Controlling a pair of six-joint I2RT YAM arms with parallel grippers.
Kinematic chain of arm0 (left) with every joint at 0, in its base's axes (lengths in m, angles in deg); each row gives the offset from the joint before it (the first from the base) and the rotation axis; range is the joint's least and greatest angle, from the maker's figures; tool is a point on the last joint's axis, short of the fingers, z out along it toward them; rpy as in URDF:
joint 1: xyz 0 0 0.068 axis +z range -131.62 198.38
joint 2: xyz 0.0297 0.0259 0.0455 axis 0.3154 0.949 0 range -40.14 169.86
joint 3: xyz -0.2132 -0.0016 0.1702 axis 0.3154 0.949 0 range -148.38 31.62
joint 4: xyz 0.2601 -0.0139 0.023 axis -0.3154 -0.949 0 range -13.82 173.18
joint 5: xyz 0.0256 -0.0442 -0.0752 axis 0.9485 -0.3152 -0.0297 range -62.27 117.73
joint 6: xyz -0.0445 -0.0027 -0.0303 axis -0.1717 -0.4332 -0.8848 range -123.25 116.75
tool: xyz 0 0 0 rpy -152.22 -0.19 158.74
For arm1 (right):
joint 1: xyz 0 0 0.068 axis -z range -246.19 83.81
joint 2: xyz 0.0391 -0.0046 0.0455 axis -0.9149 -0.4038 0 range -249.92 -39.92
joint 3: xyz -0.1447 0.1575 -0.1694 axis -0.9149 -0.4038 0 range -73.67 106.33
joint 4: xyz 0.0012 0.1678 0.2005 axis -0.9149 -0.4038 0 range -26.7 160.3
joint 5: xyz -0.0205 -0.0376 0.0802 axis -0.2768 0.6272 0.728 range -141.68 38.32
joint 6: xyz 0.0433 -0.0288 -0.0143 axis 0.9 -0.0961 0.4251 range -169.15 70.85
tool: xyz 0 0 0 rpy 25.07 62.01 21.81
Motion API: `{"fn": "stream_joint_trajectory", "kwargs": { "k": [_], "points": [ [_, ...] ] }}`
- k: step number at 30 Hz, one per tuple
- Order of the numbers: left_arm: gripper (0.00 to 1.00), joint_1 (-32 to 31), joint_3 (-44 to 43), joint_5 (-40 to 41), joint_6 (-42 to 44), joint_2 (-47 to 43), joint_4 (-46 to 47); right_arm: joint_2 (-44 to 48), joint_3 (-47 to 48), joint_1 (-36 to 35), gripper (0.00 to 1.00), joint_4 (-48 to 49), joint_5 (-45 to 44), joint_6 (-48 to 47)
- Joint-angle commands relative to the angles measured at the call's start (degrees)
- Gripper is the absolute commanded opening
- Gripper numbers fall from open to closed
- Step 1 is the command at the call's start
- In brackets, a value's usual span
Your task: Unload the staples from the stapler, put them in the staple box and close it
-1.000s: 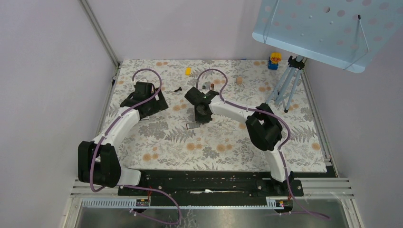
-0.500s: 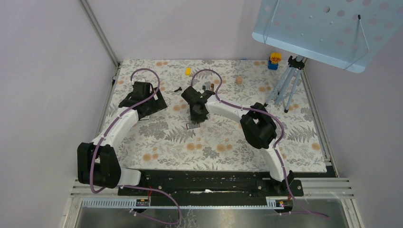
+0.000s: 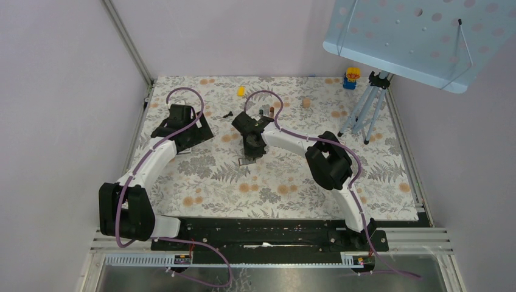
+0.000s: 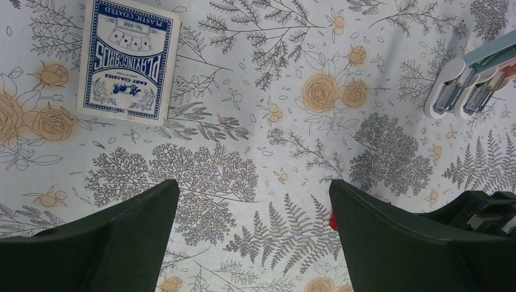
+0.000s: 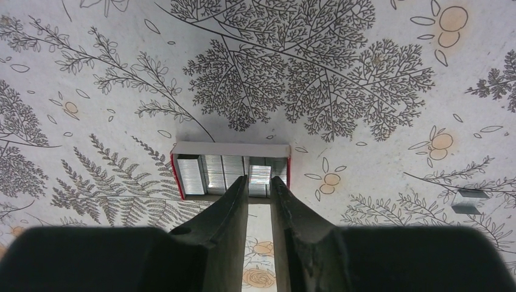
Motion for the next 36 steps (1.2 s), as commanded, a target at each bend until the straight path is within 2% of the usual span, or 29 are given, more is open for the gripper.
{"fn": "stream_joint_trajectory", "kwargs": {
  "k": [1,9,15,24,31,36],
  "points": [
    [0.99,0.6,0.4,-0.9,-0.1,-1.7,2.3,0.7,2.0,-0.7,0.27,-2.3,-1.6,-0.8],
    [0.99,0.8,0.4,-1.2,-0.1,-1.5,2.5,2.0,2.4,-0.6,0.37,-2.2,-2.7,-0.9],
    [0.99,0.9,0.5,-1.4,-0.1,-1.4,2.5,5.6,1.6,-0.6,0.37,-0.5,-3.2,-1.4],
    [0.99,1.1,0.5,-1.8,-0.2,-1.6,2.6,12.3,-3.3,1.8,0.39,-3.3,-12.0,-4.7],
    [0.99,1.4,0.6,-2.0,-0.1,-1.6,2.8,13.8,-10.8,8.2,0.55,-3.0,-7.3,-8.1],
    [0.99,1.5,0.6,-2.1,-0.2,-1.5,2.8,13.3,-11.7,9.7,0.57,-2.2,-5.8,-8.9]
  ]
}}
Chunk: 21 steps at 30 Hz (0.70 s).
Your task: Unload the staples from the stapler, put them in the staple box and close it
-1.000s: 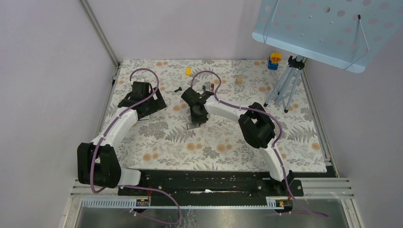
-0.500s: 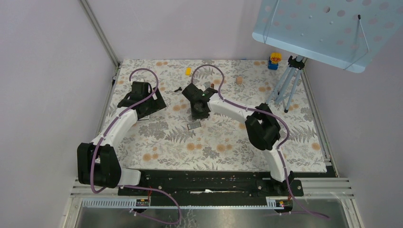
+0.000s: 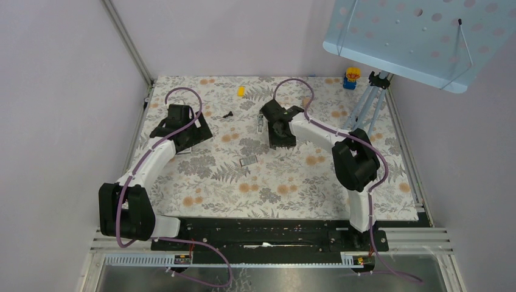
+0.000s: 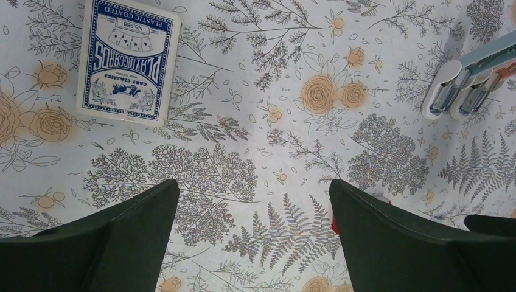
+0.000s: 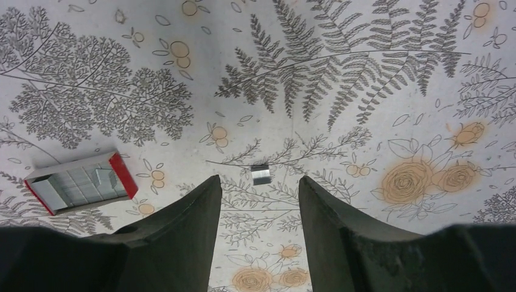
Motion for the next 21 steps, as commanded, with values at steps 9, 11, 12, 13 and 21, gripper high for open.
{"fn": "stream_joint_trajectory", "kwargs": {
  "k": [9,11,12,13,21],
  "points": [
    [0.99,0.6,0.6,-1.3,-0.2,-1.5,2.6,-5.3,3.0,1.9,0.34,-1.0,-0.1,-0.1],
    [0.99,0.6,0.7,-1.3,-0.1,-1.5,2.6,-6.3,3.9,2.0,0.3,-2.3,-2.9,0.6],
    [0.99,0.7,0.6,-1.2,-0.1,-1.5,2.6,-6.4,3.7,2.0,0.28,-2.7,-3.9,1.1],
    [0.99,0.7,0.6,-1.2,-0.1,-1.5,2.6,-6.3,3.6,1.9,0.26,-2.9,-4.8,1.6],
    [0.99,0.7,0.6,-1.6,-0.2,-1.3,2.7,-5.9,1.6,2.1,0.16,-3.9,-8.7,2.7]
  ]
}}
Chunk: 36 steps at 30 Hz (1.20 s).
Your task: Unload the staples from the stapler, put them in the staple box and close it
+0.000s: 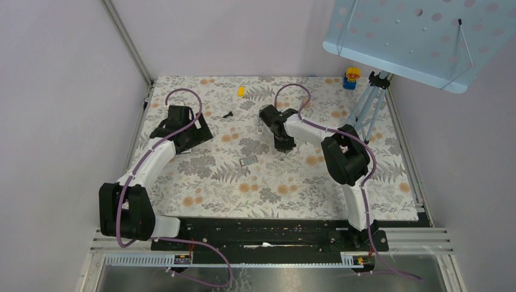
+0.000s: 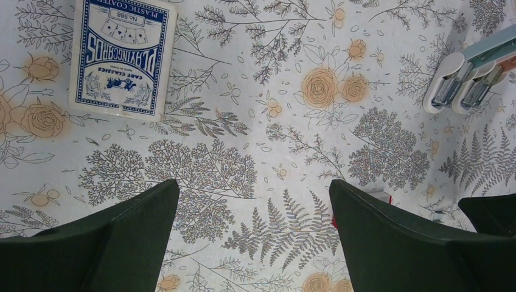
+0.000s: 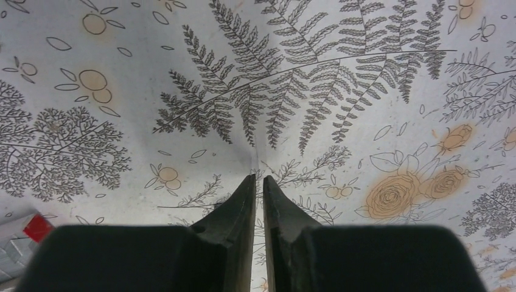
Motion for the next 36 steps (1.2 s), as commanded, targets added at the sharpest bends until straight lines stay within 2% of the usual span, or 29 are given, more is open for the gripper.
{"fn": "stream_joint_trajectory", "kwargs": {
  "k": [1,5,11,22,36],
  "points": [
    [0.99,0.4,-0.2,-0.4,-0.2,-1.3,2.6,0.9,0.1,0.4,0.15,-1.5,-3.2,0.6],
    [0.99,0.4,-0.2,-0.6,-0.2,-1.2,2.7,1.2,-1.3,0.4,0.09,-0.4,2.0,-1.7],
    [0.99,0.5,-0.2,-0.5,-0.2,-1.2,2.6,1.5,-3.0,0.4,0.05,-0.7,6.6,-3.0],
    [0.99,0.6,-0.2,-0.8,-0.2,-1.1,2.7,2.2,-4.3,0.4,0.05,2.7,13.0,-4.6],
    [0.99,0.7,-0.1,-1.2,-0.3,-1.0,2.8,2.1,-4.9,0.3,0.09,5.5,16.1,-11.3]
  ]
}}
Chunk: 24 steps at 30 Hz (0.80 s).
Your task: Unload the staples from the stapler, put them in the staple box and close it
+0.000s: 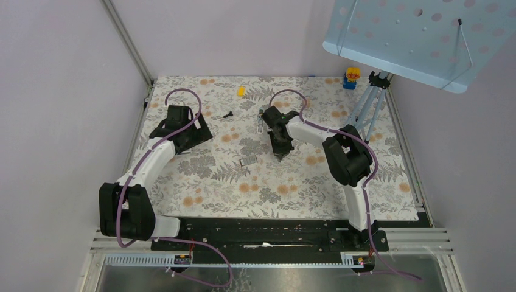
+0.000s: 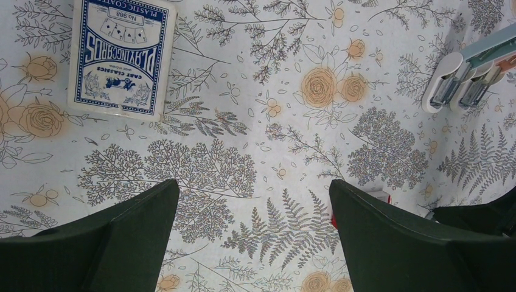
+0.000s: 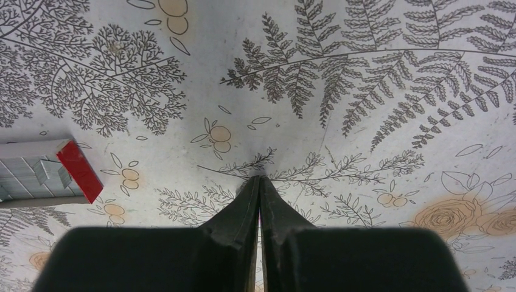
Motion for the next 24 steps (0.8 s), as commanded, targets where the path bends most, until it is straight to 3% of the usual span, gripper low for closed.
{"fn": "stream_joint_trajectory", "kwargs": {
  "k": [1,12,24],
  "points": [
    [0.99,0.3,-0.1,-0.6,-0.3,-1.0,2.8,0.7,-1.4,-0.1,0.1,1.8,3.0,-4.1],
    [0.99,0.5,-0.2,-0.8,-0.3,-0.7,2.8,0.6,-1.2,0.0,0.16,2.2,5.2,-9.7],
    [0.99,0.7,-0.2,-1.0,-0.4,-0.6,2.9,3.2,1.3,0.0,0.2,5.4,2.2,-8.1]
  ]
}}
